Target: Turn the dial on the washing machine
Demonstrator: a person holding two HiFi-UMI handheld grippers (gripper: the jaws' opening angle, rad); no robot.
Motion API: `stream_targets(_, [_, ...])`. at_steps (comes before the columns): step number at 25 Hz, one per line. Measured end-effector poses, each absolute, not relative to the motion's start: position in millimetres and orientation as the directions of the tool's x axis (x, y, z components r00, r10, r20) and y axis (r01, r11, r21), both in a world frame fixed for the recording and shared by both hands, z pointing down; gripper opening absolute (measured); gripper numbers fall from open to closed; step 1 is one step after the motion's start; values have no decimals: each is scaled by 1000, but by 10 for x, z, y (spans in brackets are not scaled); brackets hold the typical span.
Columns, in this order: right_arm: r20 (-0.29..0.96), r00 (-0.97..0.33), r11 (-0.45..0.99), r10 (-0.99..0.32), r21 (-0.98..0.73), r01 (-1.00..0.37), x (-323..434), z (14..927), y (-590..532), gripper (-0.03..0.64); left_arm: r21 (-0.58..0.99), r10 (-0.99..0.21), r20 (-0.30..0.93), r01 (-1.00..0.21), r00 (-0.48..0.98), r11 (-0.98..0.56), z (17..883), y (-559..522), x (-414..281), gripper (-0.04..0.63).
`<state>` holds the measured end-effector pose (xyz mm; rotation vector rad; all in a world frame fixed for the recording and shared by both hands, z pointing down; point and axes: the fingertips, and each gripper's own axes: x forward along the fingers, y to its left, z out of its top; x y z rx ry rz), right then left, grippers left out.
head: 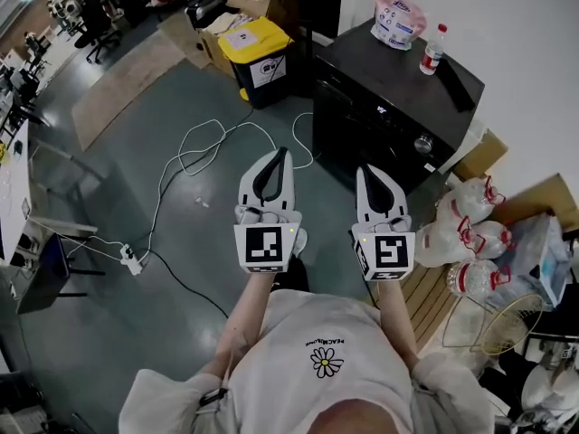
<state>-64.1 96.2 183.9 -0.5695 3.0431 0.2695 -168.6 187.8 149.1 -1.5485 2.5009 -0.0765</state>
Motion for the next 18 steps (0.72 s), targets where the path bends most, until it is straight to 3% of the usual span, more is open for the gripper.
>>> stream_targets(8, [-37, -826, 816, -562, 140, -561, -1224, 1786, 193, 3, -142, -969, -96, -960, -230, 242, 1526, 870, -2489, -2])
stream_targets(18, [-14, -634, 624, -773, 161, -765, -1209, 1859, -553, 3, -101, -999, -37, -995, -8, 12, 1842, -172, -2761, -2])
